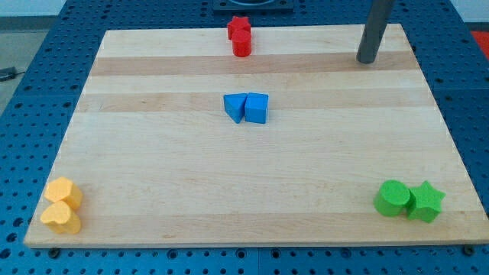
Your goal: Push the red star to the top left corner
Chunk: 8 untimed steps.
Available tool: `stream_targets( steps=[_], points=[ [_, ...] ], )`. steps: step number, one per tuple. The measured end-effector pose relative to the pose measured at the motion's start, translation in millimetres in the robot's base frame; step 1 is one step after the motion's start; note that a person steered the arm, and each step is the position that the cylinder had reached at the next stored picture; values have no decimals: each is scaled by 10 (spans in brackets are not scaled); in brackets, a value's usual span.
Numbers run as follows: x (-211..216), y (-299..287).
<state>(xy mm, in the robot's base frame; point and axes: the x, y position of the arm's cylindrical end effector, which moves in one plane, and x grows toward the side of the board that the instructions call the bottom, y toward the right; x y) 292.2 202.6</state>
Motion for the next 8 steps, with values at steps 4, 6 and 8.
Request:
stream_targets(
  steps=[4,6,8],
  points=[
    [-194,221],
    [-492,-28],
    [-671,-327]
  ],
)
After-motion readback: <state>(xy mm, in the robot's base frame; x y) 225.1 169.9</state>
